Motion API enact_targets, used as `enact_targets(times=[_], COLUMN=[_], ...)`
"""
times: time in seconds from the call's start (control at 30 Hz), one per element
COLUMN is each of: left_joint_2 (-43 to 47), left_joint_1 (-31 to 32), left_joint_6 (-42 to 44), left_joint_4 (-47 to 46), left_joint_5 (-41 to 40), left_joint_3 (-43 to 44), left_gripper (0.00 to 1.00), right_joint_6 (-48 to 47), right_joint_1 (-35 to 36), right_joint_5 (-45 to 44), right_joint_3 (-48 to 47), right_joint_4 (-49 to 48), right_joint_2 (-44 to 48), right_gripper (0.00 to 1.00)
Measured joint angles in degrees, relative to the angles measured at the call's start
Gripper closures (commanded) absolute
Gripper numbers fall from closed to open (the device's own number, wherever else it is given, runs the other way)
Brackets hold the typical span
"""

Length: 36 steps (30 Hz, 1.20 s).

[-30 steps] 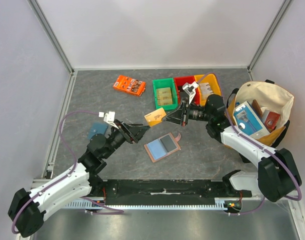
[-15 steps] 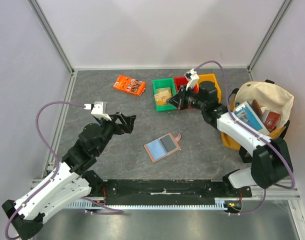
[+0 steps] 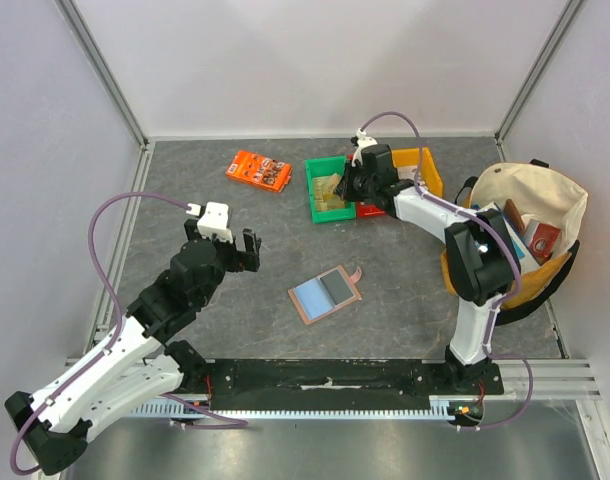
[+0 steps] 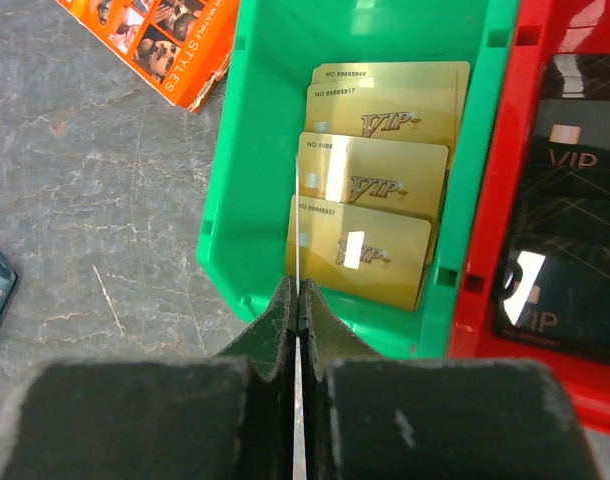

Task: Take the credit cards out of the card holder
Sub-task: Place the credit card in the storage box, then remove the credit card from the card holder.

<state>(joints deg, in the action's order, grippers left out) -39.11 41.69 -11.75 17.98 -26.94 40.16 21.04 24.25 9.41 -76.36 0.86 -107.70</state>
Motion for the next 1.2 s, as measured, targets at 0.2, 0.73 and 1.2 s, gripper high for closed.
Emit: enact_targets(times=[0.2,0.73,1.2], left_joint_2=[-0.66,-7.23,-20.63], left_joint_1=[-0.39,-2.71,1.92], left_joint_6=[0.59,0.68,-11.23], left_joint_4=[0.02,0.07,-2.12], left_joint_5=[0.09,4.35,14.78], left_joint_3=[-0.02,-0.02,1.18], left_gripper=[0.02,0.03,0.09], right_joint_6=[1.42,-1.18,-3.72], right_joint_1=[0.02,0.66,3.78], right_joint_5=[1.73,-7.06,-7.50], right_joint_3=[-5.27,-3.52,19.21], right_joint_4=[0.55,9.33,10.93], right_joint_2=[-7.61,-1.01,27.98], right_gripper=[0.98,0.29,0.29])
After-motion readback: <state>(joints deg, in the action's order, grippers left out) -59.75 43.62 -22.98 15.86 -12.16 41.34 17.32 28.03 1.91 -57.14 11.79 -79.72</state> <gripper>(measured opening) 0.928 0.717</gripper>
